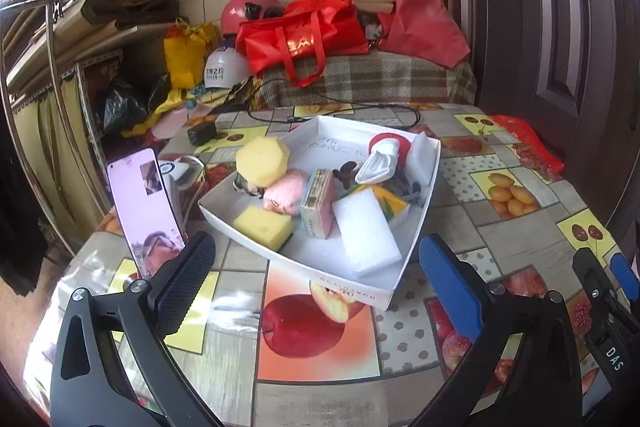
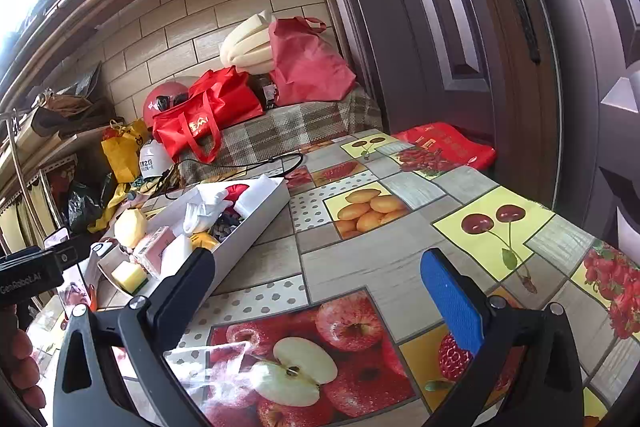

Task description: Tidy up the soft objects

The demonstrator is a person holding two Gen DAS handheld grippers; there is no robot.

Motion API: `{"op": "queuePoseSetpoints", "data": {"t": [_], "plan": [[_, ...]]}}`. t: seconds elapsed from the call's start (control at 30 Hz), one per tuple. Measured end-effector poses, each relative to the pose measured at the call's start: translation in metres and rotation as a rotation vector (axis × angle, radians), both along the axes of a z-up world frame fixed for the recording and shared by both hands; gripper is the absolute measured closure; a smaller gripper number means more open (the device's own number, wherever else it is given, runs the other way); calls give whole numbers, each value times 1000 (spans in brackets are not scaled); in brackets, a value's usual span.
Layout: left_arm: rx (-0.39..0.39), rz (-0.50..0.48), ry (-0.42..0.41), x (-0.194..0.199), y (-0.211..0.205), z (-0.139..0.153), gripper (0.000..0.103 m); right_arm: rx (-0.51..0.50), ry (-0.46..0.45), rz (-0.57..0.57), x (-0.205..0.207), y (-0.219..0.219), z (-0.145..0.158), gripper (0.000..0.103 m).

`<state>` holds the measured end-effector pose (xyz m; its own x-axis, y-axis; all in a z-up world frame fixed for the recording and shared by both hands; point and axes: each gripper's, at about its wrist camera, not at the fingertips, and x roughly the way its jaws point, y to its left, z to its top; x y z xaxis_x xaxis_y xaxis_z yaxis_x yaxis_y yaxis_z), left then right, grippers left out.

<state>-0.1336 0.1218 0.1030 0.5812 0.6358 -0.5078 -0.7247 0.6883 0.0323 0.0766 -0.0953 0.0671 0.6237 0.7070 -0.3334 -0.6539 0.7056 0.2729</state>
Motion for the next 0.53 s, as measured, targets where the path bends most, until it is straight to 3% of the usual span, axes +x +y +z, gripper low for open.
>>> {"op": "queuePoseSetpoints", "data": {"t": [0.53], "plan": [[-40, -26, 10, 2, 0, -11, 0, -9, -21, -5, -4, 1, 2, 0]]}}
